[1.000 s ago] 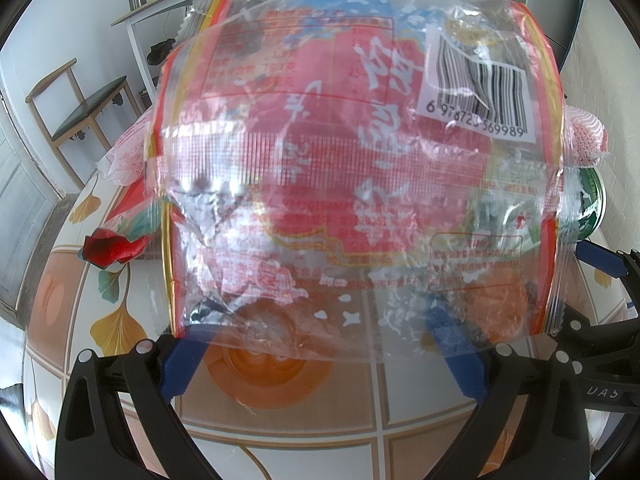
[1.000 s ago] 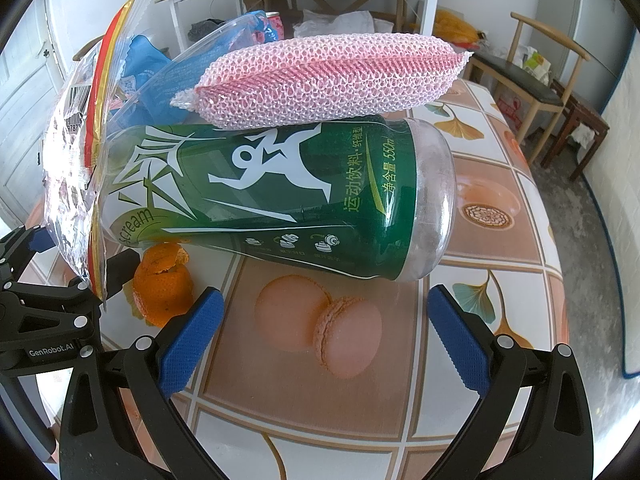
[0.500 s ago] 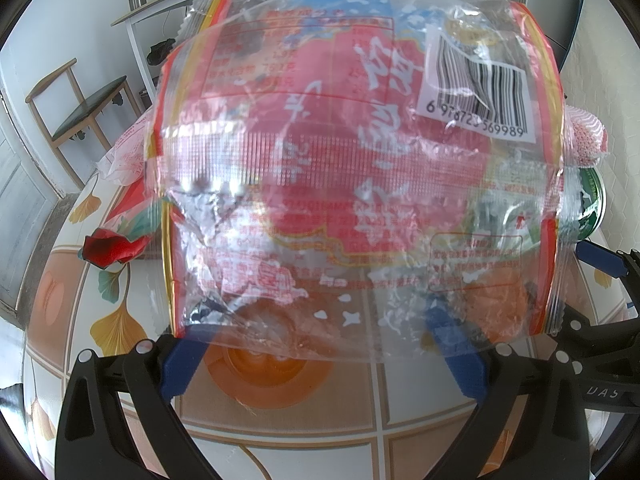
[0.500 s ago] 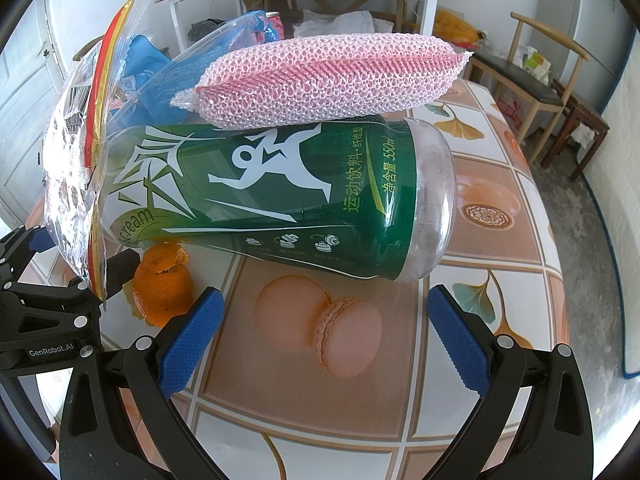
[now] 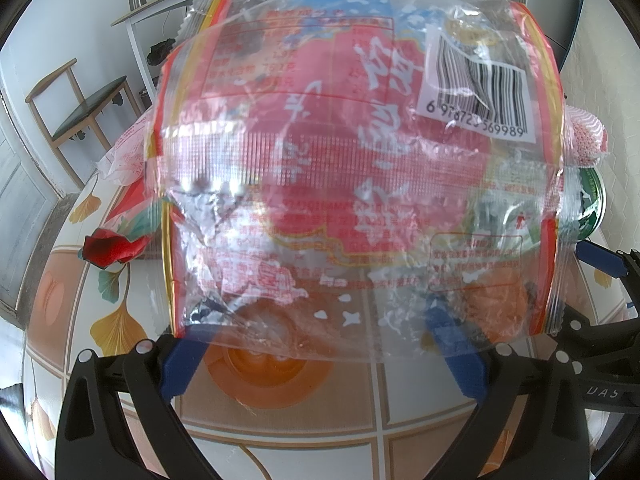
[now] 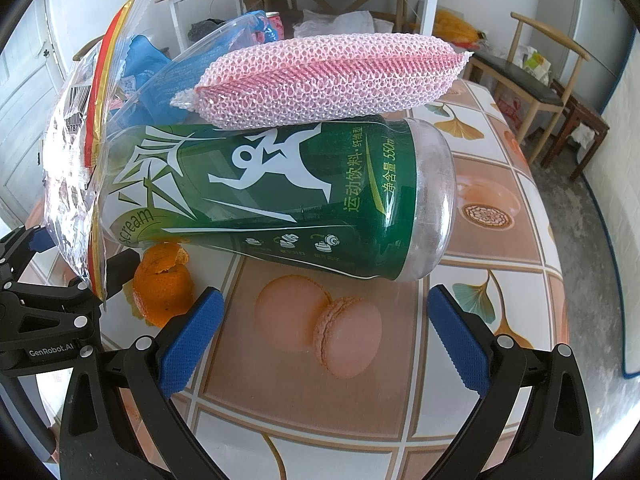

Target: Collect trash

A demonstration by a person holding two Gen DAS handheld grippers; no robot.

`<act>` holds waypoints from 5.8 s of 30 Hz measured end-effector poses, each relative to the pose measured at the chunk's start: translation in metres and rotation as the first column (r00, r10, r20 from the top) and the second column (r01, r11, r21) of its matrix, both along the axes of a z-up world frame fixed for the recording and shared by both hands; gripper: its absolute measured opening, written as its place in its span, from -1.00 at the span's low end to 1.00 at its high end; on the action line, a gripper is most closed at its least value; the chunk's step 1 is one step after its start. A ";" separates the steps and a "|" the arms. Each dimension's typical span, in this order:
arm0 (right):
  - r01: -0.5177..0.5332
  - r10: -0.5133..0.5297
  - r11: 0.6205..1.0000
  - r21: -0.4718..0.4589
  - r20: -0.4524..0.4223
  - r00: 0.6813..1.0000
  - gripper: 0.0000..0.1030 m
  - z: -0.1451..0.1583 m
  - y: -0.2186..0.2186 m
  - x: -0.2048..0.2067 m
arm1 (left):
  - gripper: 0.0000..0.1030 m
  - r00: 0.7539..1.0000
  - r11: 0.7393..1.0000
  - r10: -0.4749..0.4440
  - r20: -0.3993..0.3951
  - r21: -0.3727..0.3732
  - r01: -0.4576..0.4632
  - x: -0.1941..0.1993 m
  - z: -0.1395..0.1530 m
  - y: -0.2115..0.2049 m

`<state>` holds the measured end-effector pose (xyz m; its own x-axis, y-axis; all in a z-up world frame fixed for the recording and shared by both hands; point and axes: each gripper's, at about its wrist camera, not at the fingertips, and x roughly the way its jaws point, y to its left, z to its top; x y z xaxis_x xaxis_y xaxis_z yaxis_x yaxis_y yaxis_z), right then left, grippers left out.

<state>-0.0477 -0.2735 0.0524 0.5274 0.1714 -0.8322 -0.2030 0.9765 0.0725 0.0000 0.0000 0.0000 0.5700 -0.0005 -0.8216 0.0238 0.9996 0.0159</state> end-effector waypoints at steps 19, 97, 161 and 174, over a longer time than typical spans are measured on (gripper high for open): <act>0.000 0.000 1.000 0.000 0.000 1.000 0.89 0.000 0.000 0.000 | 0.93 1.000 1.000 0.000 -0.001 -0.001 0.000 0.000 0.000 0.000; -0.172 0.163 0.984 0.045 0.149 0.975 0.88 0.071 -0.012 0.016 | -0.93 0.976 0.799 -0.037 0.213 -0.580 0.157 -0.133 0.024 0.132; 0.054 -0.285 0.773 0.632 0.270 0.920 0.56 0.139 -0.264 -0.182 | -0.97 0.800 0.608 -0.469 0.373 -0.521 0.599 -0.173 0.159 -0.043; 0.363 -0.525 0.666 0.651 0.063 0.849 0.56 0.047 -0.342 -0.253 | -0.97 0.601 0.466 -0.795 0.085 -0.549 0.694 -0.180 0.075 -0.228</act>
